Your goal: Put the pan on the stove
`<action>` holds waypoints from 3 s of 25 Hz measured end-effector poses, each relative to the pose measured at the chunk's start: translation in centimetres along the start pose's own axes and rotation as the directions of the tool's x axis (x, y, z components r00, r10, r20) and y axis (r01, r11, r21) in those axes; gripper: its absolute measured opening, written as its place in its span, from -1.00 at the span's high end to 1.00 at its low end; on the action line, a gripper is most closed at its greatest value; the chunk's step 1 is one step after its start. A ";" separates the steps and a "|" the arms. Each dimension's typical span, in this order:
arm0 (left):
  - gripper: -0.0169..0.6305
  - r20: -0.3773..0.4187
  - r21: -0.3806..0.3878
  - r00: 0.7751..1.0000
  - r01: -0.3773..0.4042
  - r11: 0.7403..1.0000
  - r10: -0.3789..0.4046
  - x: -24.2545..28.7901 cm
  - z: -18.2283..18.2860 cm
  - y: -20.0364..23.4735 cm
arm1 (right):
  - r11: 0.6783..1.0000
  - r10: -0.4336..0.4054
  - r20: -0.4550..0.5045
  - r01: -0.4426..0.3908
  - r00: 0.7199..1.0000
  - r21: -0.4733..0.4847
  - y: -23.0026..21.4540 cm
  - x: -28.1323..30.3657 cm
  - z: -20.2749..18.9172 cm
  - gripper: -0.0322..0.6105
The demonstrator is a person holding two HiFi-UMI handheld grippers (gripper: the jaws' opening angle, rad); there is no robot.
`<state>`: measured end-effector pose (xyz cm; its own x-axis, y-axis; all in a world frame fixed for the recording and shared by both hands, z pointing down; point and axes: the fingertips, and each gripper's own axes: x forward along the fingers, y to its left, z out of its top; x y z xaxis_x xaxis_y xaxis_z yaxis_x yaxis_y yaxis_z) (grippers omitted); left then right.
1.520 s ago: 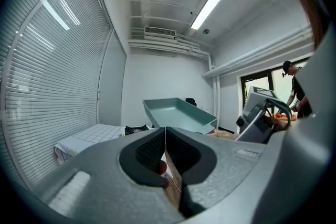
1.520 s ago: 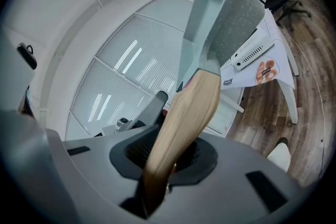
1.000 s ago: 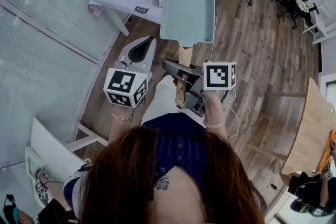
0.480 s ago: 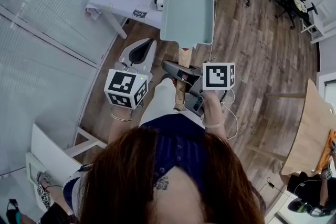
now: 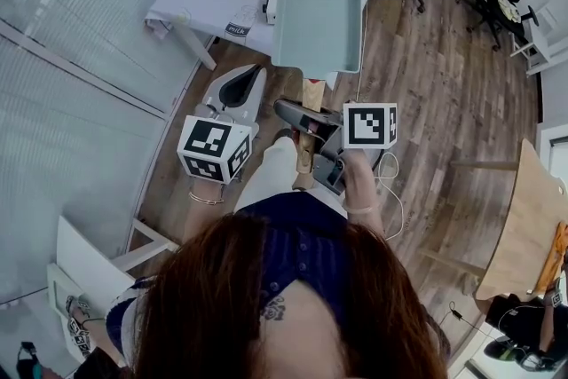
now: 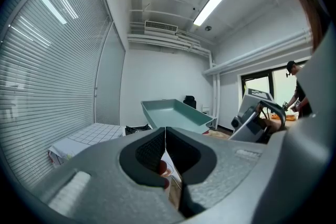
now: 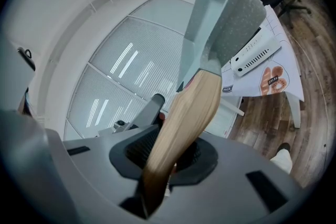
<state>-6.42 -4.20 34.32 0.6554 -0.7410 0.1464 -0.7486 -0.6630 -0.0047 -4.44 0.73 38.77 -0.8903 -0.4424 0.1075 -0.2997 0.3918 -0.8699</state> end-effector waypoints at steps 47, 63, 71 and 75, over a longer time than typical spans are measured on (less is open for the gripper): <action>0.90 -0.042 -0.054 0.999 -0.028 0.998 0.025 11.3 -0.2 7.2 | 1.000 0.002 -0.026 -0.001 1.000 0.020 -6.8 3.7 11.1 0.63; 0.90 -0.063 -0.074 0.998 -0.027 0.997 0.022 15.2 -0.7 11.4 | 0.997 -0.011 -0.025 0.013 1.000 0.076 -10.1 6.8 15.0 0.61; 0.90 -0.073 -0.083 0.997 -0.021 0.996 0.015 17.3 -0.9 13.9 | 0.997 -0.011 -0.024 0.013 1.000 0.080 -11.6 8.7 17.2 0.61; 0.90 -0.072 -0.086 0.997 -0.012 0.996 0.006 18.5 -0.7 15.0 | 0.995 -0.027 -0.021 0.029 0.999 0.099 -12.6 9.4 18.3 0.61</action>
<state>-5.55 -27.78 37.70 0.6420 -0.7351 0.2177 -0.7622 -0.6426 0.0782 -2.79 -23.10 41.92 -0.8889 -0.4361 0.1405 -0.2897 0.2974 -0.9098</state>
